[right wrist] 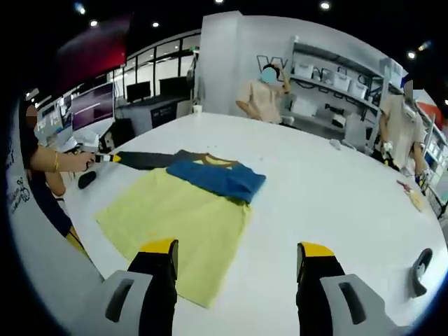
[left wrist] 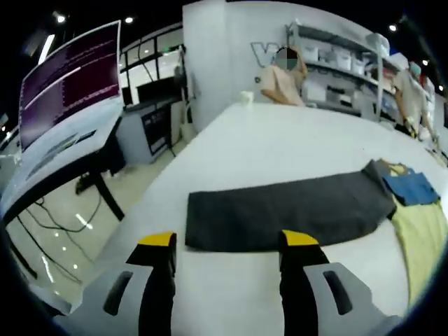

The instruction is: Fold the garment on the visible template until the final outline fits inside the template.

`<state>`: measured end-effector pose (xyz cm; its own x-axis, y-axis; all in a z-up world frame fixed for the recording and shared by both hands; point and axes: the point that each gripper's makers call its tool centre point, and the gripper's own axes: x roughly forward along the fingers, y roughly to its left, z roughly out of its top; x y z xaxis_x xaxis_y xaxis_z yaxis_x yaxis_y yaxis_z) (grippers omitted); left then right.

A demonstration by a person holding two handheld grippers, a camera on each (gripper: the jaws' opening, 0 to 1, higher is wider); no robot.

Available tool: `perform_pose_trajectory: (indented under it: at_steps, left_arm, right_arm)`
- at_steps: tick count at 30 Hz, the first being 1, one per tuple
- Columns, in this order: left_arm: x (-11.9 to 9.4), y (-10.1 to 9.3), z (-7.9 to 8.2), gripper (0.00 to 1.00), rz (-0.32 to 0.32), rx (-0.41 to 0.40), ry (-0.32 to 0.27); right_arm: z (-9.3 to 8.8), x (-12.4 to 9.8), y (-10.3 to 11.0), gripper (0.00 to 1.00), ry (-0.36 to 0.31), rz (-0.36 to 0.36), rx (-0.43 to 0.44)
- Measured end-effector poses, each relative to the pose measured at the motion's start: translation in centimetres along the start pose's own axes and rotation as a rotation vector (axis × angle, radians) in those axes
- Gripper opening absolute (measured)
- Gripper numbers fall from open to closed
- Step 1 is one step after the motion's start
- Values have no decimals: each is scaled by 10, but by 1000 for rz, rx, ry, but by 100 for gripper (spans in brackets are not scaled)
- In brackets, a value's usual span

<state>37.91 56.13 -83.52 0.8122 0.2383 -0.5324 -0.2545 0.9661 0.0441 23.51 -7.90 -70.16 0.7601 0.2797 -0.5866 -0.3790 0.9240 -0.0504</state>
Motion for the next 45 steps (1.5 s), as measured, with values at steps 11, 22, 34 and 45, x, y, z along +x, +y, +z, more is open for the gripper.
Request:
perform_pose_trajectory:
  at_steps: [11,22,34,45]
  left_arm:
    - [17,14,-8,40,-29,-39,48]
    - [18,10,-4,16,-28,-5,40]
    - [-3,-17,28,0,-60,17,-29]
    - [-13,-79,91,0,-210,97,-162]
  right_arm:
    - [2,3,12,62,7,18,-6]
    - [0,2,11,58,15,12,3]
    - [-4,2,17,58,17,24,10]
    - [-7,-5,21,58,-10,35,41]
